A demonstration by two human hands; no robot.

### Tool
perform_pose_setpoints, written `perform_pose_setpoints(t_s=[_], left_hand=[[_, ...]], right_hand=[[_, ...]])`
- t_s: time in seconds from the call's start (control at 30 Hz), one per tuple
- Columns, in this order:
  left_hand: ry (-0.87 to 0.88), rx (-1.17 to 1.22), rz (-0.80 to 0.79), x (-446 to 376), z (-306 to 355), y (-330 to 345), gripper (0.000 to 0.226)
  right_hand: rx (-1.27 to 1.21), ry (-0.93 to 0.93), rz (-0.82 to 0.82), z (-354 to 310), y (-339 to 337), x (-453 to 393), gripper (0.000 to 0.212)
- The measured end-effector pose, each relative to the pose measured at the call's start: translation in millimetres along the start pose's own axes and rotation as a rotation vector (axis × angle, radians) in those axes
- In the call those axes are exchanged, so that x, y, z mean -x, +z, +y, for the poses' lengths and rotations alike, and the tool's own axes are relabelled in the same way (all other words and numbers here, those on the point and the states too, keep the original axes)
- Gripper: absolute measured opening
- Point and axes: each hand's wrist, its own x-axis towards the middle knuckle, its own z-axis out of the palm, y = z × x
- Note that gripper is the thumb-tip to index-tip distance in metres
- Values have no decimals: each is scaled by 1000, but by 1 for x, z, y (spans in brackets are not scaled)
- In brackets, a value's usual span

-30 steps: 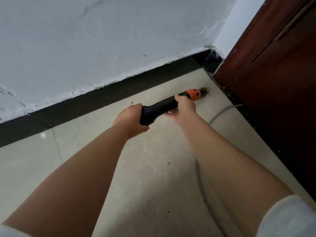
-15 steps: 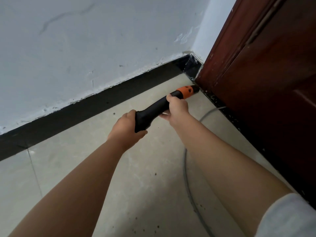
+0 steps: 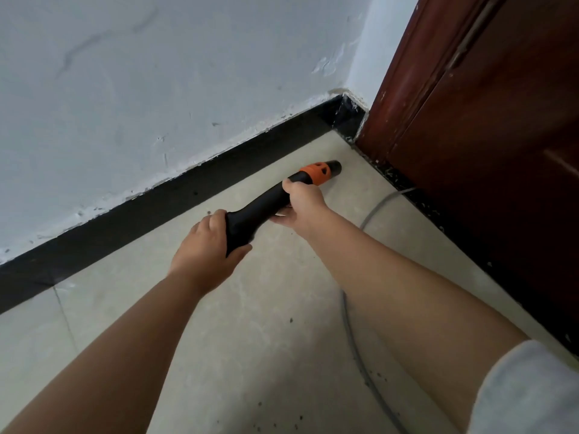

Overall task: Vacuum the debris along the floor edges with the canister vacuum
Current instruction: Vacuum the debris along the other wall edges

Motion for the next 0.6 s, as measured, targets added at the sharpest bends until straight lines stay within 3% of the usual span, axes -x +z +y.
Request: perform_pose_setpoints(t_s=[0.3,0.47,0.6], left_hand=[[-6,78,47,-15,46,19,55],[-18,128,109,0,7,0,62],[-29,-16,10,22,-37,-14,65]], right_hand=[[4,-106,53,-24,-26,-7,50],[42,-204,5,-5,-2,9,46],[26,-40,-31,31,22,14,50]])
